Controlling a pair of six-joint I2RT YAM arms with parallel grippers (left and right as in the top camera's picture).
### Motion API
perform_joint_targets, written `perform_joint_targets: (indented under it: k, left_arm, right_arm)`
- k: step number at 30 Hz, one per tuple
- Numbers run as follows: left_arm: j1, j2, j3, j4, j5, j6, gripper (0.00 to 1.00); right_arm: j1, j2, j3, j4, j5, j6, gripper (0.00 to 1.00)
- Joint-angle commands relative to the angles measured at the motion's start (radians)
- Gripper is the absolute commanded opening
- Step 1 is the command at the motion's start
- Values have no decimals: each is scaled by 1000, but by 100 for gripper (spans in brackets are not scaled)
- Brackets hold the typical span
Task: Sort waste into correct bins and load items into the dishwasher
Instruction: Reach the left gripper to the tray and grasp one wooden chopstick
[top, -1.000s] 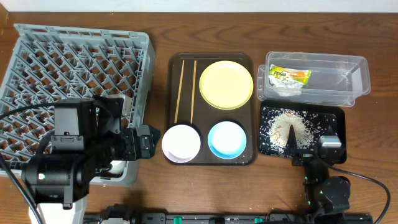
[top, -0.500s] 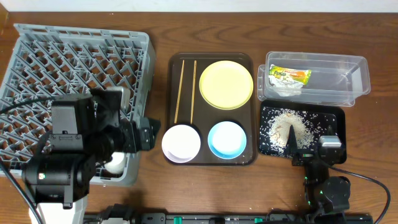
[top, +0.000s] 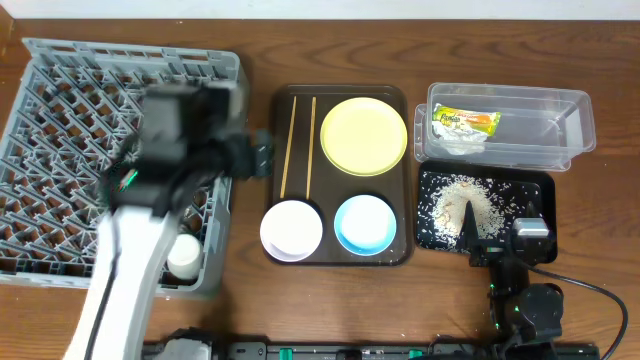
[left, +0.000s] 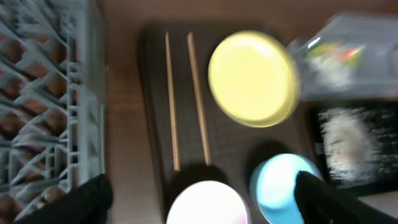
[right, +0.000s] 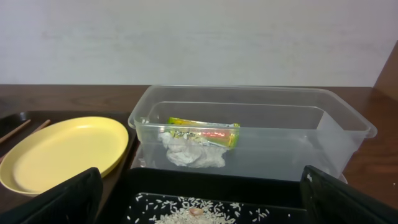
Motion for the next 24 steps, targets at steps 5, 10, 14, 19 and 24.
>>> perform_joint_targets:
  k: [5,10,14,19,24]
  left_arm:
    - [-91,301,8,192,-151,55,75]
    - [-91,464,7,304,-272,60,63]
    - [-94,571,7,349,-237,58,61]
    - [-103,644,7,363,-190,48,52]
    - [-124,685,3,357,-188,14,45]
  right_arm:
    - [-13,-10,-3,0,0,-10,99]
    - [-13,-10,-3,-1,0,-10,99]
    - [-13,-10,-3,0,0,-10,99]
    - [-13,-10,-3,-1,0,-10,99]
    - [-13,-10,-3,0,0,-10,99]
